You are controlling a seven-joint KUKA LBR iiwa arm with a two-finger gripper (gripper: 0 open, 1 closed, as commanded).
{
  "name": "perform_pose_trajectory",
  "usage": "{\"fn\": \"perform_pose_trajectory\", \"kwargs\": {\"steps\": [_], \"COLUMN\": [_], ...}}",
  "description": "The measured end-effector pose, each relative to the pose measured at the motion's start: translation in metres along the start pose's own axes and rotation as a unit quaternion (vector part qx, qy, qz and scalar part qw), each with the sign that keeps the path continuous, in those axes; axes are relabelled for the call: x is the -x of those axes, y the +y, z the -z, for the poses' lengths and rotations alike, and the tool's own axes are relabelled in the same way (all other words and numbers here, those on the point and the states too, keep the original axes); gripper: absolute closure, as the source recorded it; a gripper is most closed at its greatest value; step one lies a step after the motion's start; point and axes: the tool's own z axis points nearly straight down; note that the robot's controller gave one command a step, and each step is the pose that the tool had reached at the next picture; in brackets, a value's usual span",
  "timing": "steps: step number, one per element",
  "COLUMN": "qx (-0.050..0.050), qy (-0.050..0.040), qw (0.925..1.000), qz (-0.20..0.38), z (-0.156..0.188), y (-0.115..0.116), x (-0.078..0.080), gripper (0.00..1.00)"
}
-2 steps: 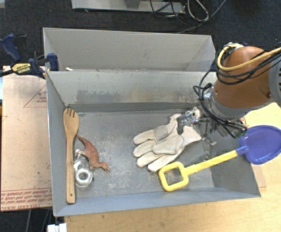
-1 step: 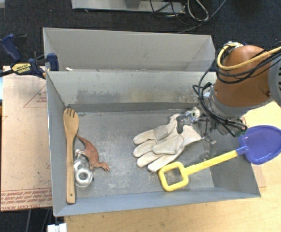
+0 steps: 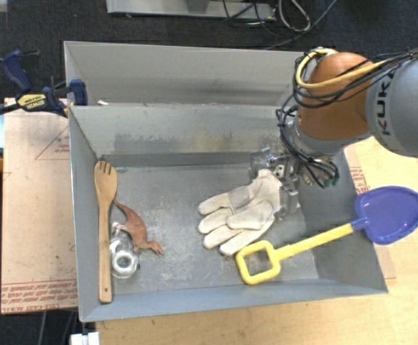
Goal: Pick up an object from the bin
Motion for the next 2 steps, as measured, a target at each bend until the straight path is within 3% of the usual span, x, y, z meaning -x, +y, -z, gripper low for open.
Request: {"fn": "perform_pose_trajectory", "kwargs": {"steps": [1,2], "qx": [0.000,0.000], "qy": [0.0009,-0.0014], "qw": [1.0000,0.9897], "qz": [0.009,0.143], "z": [0.002,-0.054], "y": [0.000,0.079], "x": [-0.005,0.041], "gripper": [0.00,0.00]}}
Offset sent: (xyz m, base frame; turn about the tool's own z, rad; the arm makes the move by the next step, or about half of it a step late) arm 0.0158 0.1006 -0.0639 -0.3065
